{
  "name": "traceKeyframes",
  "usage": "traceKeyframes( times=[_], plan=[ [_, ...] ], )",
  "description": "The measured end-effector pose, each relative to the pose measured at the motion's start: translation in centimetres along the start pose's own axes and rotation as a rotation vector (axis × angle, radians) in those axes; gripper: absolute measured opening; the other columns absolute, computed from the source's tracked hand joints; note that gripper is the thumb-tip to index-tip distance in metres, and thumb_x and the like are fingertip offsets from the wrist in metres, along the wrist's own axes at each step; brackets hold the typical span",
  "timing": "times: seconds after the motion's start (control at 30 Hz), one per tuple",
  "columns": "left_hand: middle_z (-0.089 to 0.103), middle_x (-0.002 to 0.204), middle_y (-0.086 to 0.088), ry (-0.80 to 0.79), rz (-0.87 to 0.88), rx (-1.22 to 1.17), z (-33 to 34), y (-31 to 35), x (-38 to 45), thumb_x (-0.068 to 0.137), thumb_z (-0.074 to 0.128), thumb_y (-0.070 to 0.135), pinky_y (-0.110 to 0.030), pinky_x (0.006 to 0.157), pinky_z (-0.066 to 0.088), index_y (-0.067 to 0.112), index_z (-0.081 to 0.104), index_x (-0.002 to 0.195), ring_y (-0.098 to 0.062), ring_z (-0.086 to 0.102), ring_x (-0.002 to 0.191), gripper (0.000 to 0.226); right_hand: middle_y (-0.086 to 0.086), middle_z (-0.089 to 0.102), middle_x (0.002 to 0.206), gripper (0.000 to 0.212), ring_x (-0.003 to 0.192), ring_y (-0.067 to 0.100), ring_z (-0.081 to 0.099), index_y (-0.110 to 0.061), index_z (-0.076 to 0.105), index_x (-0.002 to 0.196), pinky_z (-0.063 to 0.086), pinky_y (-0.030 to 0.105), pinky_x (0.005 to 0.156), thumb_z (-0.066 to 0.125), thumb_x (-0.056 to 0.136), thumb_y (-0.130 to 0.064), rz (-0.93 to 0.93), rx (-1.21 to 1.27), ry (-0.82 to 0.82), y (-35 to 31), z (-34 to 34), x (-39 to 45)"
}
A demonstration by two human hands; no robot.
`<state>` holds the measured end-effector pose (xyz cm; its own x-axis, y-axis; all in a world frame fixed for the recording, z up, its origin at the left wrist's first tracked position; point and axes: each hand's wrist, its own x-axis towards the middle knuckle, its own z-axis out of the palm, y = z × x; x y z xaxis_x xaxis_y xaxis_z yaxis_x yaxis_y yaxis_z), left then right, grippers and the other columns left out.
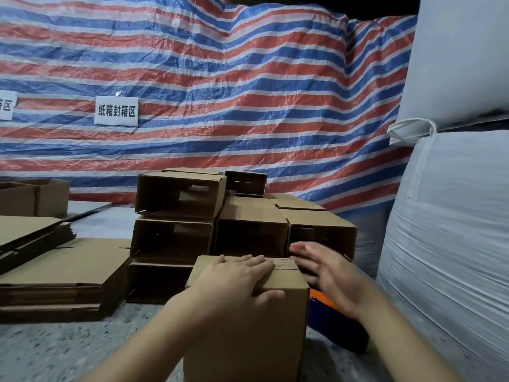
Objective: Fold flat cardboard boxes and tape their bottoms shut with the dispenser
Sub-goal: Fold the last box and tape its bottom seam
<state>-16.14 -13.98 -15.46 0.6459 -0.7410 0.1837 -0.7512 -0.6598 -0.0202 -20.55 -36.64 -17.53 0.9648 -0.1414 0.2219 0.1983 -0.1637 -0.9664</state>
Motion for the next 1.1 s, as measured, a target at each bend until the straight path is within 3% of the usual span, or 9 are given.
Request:
traceKeyframes(
  times=[0.07,0.17,0.33,0.47,0.67,0.8,0.9,1.0,1.1],
  plan=[
    [0.014,0.163,0.014,-0.003,-0.006,-0.017,0.0,0.0,0.0,0.091,0.021,0.075,-0.047,0.122,0.009,0.039,0.013,0.155,-0.009,0.011,0.15,0.074,-0.007,0.07,0.112,0.021,0.113,0.014,0.063,-0.03,0.069,0.111,0.049,0.035,0.096,0.053,0.101,-0.041,0.024,-0.492,0.172,-0.3,-2.1,0.8],
    [0.016,0.162,0.016,0.015,-0.019,-0.063,0.2,0.0,-0.1,0.094,0.015,0.072,-0.045,0.122,0.008,0.041,0.015,0.154,-0.006,0.011,0.149,0.068,-0.009,0.064,0.094,0.026,0.086,0.007,0.062,-0.032,0.058,0.097,0.051,0.026,0.07,0.055,0.095,-0.058,0.202,-1.132,0.19,0.9,-4.3,0.9],
    [0.016,0.162,0.017,0.038,-0.026,-0.081,0.3,0.2,-0.3,0.099,0.014,0.065,-0.042,0.122,0.008,0.041,0.017,0.154,-0.004,0.011,0.149,0.06,-0.007,0.067,0.088,0.048,0.075,0.006,0.066,-0.028,0.059,0.094,0.049,0.021,0.061,0.055,0.084,-0.075,0.503,-1.282,0.072,5.5,-4.8,0.4],
    [0.016,0.162,0.017,0.028,-0.028,-0.09,0.0,0.3,-0.5,0.099,0.016,0.065,-0.041,0.121,0.007,0.041,0.017,0.154,-0.004,0.011,0.149,0.06,-0.009,0.064,0.087,0.05,0.079,0.005,0.063,-0.031,0.058,0.097,0.054,0.025,0.072,0.054,0.08,-0.078,0.475,-1.397,0.098,8.6,-4.8,0.5],
    [0.015,0.162,0.016,0.022,-0.03,-0.115,-0.2,0.3,-0.4,0.098,0.019,0.067,-0.04,0.121,0.006,0.04,0.017,0.154,-0.005,0.01,0.149,0.063,-0.008,0.068,0.075,0.043,0.068,0.004,0.066,-0.028,0.062,0.084,0.056,0.023,0.061,0.056,0.084,-0.071,0.414,-1.368,0.165,8.8,-4.9,0.4],
    [0.029,0.159,0.011,0.038,-0.052,-0.175,-0.5,0.3,-0.7,0.097,0.024,0.067,-0.038,0.118,0.017,0.039,0.018,0.153,-0.011,0.025,0.146,0.062,-0.004,0.07,0.059,0.045,0.055,0.008,0.068,-0.018,0.069,0.079,0.045,0.021,0.051,0.062,0.089,-0.061,0.339,-0.966,0.326,3.9,-5.8,0.3],
    [0.05,0.145,0.006,0.031,-0.084,-0.365,-1.1,-0.1,-1.0,0.098,0.026,0.063,-0.034,0.096,0.037,0.038,0.024,0.148,-0.016,0.049,0.125,0.056,0.001,0.072,0.058,0.052,0.059,0.02,0.068,-0.01,0.071,0.078,0.044,0.027,0.056,0.066,0.084,-0.061,0.178,-0.655,0.434,-2.5,-5.7,0.1],
    [0.054,0.138,0.008,0.036,-0.094,-0.579,-1.9,-0.8,-1.4,0.1,0.029,0.059,-0.03,0.092,0.042,0.037,0.033,0.143,-0.009,0.052,0.115,0.048,0.008,0.077,0.076,0.067,0.069,0.025,0.072,-0.01,0.072,0.093,0.05,0.032,0.064,0.067,0.069,-0.072,0.097,-0.43,0.29,-8.7,-4.5,0.1],
    [0.059,0.122,0.013,0.113,-0.12,-0.71,-2.5,-1.5,-1.7,0.102,0.032,0.055,-0.033,0.099,0.046,0.037,0.047,0.132,-0.004,0.055,0.109,0.038,0.005,0.077,0.081,0.076,0.063,0.018,0.073,-0.015,0.071,0.103,0.056,0.032,0.056,0.07,0.058,-0.076,0.098,-0.297,0.063,-12.5,-2.7,0.8]
  ],
)
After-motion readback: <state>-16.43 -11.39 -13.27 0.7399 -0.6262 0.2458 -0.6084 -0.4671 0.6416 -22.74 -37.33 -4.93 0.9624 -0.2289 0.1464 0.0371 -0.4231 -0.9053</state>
